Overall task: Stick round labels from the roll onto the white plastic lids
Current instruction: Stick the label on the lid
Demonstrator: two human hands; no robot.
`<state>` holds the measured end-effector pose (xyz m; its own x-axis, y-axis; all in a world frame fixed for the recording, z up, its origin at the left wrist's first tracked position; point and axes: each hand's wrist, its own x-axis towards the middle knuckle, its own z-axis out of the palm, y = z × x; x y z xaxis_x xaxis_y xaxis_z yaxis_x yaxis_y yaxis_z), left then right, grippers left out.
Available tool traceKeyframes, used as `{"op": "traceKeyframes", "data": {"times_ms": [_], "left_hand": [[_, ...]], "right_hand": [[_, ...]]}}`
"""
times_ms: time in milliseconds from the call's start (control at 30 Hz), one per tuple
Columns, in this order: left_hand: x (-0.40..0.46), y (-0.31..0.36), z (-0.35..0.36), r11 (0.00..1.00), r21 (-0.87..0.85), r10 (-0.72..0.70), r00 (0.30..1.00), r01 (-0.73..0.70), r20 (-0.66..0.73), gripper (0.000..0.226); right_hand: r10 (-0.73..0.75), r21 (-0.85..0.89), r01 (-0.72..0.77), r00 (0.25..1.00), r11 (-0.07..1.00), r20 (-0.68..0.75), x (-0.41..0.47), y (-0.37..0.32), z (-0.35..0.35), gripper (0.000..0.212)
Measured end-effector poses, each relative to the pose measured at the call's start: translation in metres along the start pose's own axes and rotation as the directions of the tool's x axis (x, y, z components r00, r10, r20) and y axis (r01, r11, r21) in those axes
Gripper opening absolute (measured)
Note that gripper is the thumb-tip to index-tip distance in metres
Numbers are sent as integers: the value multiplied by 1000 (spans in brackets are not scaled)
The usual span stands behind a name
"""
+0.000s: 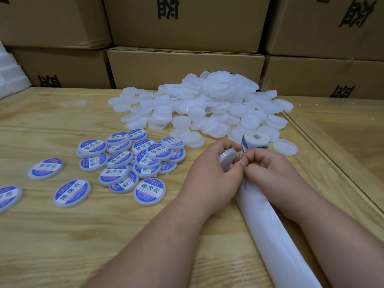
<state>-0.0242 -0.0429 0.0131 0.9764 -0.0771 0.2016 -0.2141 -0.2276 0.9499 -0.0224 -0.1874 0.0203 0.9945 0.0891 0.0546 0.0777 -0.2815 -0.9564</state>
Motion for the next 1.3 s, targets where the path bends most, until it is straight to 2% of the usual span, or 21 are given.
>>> {"op": "traceKeyframes", "data": {"times_ms": [200, 300, 433, 633, 733, 800, 933, 1100, 1300], "left_hand": [[2, -2, -2, 999, 10, 36, 999, -36, -17, 21], [4, -3, -1, 995, -93, 19, 995, -29, -102, 23], [7, -2, -3, 962, -273, -86, 963, 13, -257, 28], [12, -3, -7, 904, -426, -185, 924, 27, -334, 30], [13, -4, -8, 905, -424, -191, 916, 25, -353, 30], [12, -3, -7, 916, -401, -179, 925, 32, -336, 31], [9, -1, -5, 948, -316, -140, 948, 44, -288, 30], [7, 0, -4, 970, -235, -120, 960, 60, -252, 28], [6, 1, -5, 953, -295, -139, 963, 66, -233, 23]], "right_hand": [[24, 43, -22, 999, 999, -40, 0, 0, 0, 13], [55, 68, -52, 997, 996, -49, 0, -2, -3, 20], [84, 119, -75, 994, 990, -72, -1, -4, -4, 24], [90, 179, -70, 990, 981, -107, -1, -4, -5, 22], [82, 281, -46, 990, 959, -115, -2, -3, -2, 21], [6, 252, 33, 988, 967, -152, -2, -1, -1, 20], [-125, 182, 163, 971, 970, -202, -1, 3, 2, 45], [-167, 110, 193, 964, 975, -206, 2, 6, 4, 48], [-177, 62, 196, 956, 979, -233, 2, 6, 4, 45]]}}
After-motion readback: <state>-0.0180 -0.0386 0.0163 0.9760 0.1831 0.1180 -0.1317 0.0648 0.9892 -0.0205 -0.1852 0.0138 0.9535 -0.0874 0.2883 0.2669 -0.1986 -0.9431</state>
